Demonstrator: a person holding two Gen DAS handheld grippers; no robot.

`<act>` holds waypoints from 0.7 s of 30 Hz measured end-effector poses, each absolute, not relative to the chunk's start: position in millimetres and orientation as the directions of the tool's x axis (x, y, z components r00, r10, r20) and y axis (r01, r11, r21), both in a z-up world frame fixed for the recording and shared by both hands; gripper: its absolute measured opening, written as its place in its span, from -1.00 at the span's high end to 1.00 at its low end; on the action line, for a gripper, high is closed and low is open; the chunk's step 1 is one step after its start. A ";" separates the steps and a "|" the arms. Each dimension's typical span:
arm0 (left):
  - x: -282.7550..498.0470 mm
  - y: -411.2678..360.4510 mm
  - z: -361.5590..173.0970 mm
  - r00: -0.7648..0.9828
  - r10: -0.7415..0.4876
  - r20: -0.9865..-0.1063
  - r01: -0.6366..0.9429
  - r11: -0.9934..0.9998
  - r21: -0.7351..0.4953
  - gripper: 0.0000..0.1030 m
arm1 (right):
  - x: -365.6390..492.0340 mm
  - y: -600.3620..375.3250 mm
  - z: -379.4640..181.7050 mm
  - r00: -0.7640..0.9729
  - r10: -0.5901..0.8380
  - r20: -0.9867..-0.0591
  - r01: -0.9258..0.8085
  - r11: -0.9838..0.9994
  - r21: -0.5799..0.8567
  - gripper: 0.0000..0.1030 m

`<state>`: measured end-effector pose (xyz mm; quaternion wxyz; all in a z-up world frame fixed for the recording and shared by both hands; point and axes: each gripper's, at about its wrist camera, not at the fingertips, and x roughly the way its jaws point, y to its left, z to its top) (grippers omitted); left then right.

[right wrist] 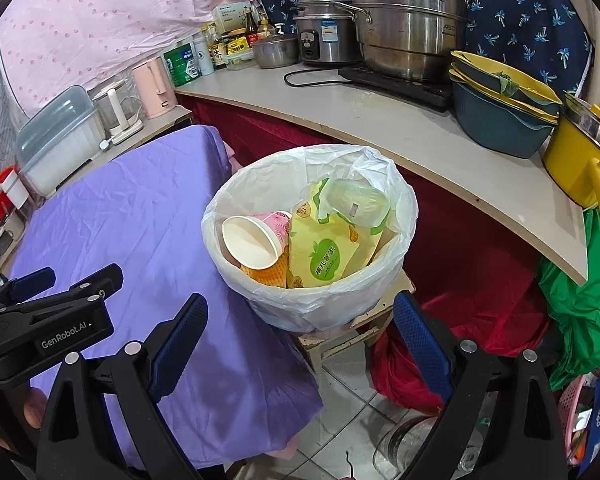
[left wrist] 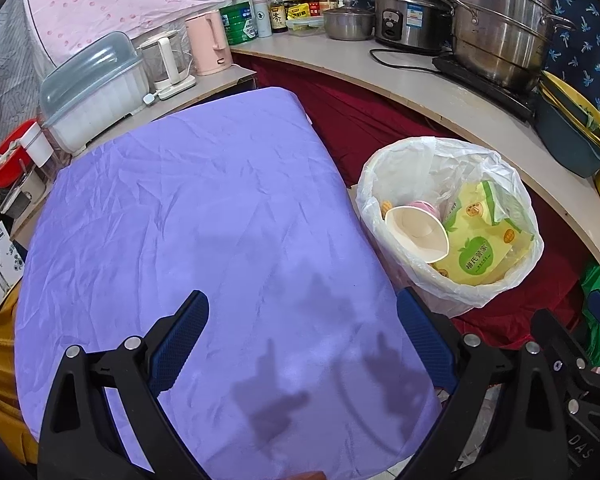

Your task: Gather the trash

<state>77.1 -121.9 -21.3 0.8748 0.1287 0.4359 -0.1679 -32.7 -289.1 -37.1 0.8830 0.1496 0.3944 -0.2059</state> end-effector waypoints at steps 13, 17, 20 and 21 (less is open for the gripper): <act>77.5 -124.3 -25.3 0.552 -0.180 -0.814 0.402 0.913 0.072 -0.76 | -31.9 -292.8 -40.1 0.600 -0.242 -0.762 0.486 0.867 0.108 -0.74; 75.2 -126.3 -25.7 0.554 -0.180 -0.813 0.407 0.910 0.076 -0.76 | -33.6 -293.4 -41.4 0.599 -0.244 -0.763 0.491 0.865 0.108 -0.74; 73.1 -126.8 -25.2 0.557 -0.181 -0.811 0.411 0.908 0.080 -0.76 | -35.1 -293.1 -42.3 0.597 -0.247 -0.763 0.494 0.863 0.107 -0.74; 72.6 -127.3 -25.2 0.557 -0.181 -0.811 0.410 0.909 0.079 -0.76 | -35.8 -291.7 -42.1 0.597 -0.249 -0.763 0.496 0.862 0.107 -0.74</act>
